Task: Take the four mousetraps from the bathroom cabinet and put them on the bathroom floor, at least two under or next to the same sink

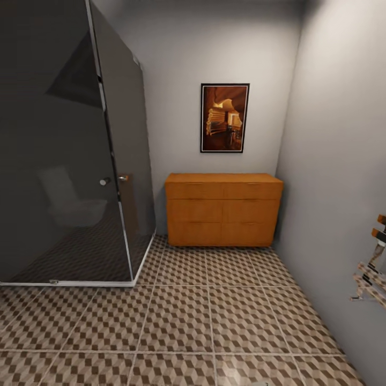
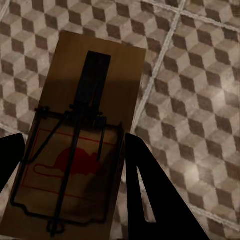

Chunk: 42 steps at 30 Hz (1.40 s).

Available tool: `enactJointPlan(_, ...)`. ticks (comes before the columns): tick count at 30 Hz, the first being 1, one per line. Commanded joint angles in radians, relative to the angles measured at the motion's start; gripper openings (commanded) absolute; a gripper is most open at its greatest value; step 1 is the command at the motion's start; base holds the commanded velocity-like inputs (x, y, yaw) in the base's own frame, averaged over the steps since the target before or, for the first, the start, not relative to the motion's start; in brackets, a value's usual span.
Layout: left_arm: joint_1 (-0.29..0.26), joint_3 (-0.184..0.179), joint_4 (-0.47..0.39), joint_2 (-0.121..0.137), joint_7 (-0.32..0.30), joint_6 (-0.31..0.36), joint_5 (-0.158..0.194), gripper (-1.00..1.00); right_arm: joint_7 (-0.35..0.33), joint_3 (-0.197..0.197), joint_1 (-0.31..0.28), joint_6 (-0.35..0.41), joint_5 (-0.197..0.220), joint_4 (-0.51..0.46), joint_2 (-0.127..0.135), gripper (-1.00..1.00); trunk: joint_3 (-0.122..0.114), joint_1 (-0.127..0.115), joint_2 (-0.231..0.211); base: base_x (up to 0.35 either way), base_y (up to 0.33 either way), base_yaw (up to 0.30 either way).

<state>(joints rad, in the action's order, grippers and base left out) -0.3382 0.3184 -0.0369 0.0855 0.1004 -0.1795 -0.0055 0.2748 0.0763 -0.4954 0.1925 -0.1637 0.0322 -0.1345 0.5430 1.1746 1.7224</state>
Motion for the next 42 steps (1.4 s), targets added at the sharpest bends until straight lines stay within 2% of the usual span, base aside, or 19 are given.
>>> enactJointPlan(1,-0.001,0.003,-0.005,0.000,-0.001,0.003,0.001,-1.00,0.004,0.008,-0.001,0.002,-0.010,0.002,0.001,-1.00,0.001,0.000,0.001,0.000,0.000,0.273)
enactJointPlan(8,-0.001,0.005,-0.015,0.000,0.000,0.030,0.000,-1.00,0.004,0.008,-0.001,0.002,-0.010,0.002,0.009,-1.00,0.001,0.000,0.001,0.000,0.000,0.273)
enactJointPlan(28,-0.001,0.010,-0.018,0.000,0.000,0.025,0.000,-1.00,0.007,0.007,-0.001,0.002,-0.010,0.001,0.009,-1.00,0.001,0.000,0.001,0.000,0.000,0.273)
enactJointPlan(35,-0.001,0.009,-0.018,0.000,-0.001,0.024,0.031,-1.00,0.009,0.007,-0.001,0.002,-0.010,0.001,0.009,-1.00,0.001,0.000,0.001,0.000,0.000,0.273)
enactJointPlan(42,-0.001,0.008,-0.018,0.000,-0.001,0.024,0.037,-1.00,0.008,0.007,-0.001,0.002,-0.010,0.001,0.010,-1.00,0.001,0.000,0.001,0.000,0.000,0.273)
